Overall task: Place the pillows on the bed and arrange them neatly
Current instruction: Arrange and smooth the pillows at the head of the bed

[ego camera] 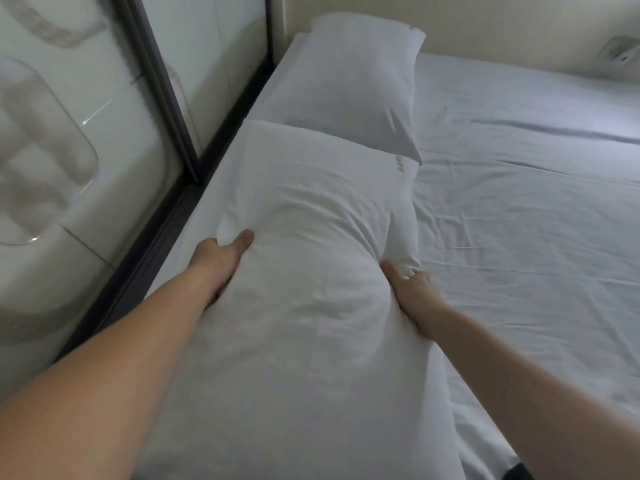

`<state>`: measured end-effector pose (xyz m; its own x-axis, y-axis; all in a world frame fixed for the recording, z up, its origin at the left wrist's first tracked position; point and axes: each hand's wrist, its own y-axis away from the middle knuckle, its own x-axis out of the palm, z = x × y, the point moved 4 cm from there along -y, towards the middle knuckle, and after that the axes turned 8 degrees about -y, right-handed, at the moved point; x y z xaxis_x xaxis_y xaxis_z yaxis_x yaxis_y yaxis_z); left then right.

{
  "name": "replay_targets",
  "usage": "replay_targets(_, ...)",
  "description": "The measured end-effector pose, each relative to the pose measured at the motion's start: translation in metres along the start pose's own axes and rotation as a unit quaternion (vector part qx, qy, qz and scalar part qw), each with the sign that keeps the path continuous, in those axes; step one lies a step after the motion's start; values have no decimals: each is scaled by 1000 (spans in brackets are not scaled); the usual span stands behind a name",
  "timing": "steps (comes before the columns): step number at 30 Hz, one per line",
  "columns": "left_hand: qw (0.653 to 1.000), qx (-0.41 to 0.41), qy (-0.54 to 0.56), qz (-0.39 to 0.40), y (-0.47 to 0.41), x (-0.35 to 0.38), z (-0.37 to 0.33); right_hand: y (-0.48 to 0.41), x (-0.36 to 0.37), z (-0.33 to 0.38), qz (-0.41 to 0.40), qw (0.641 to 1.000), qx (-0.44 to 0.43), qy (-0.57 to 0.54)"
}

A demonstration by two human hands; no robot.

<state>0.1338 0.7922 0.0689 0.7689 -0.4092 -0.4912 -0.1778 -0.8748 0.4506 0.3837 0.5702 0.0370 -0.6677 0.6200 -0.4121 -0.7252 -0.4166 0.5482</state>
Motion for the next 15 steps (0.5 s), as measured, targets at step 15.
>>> replay_targets(15,916,107,-386,31,31,43,38,6,65,89,49,860,-322,394)
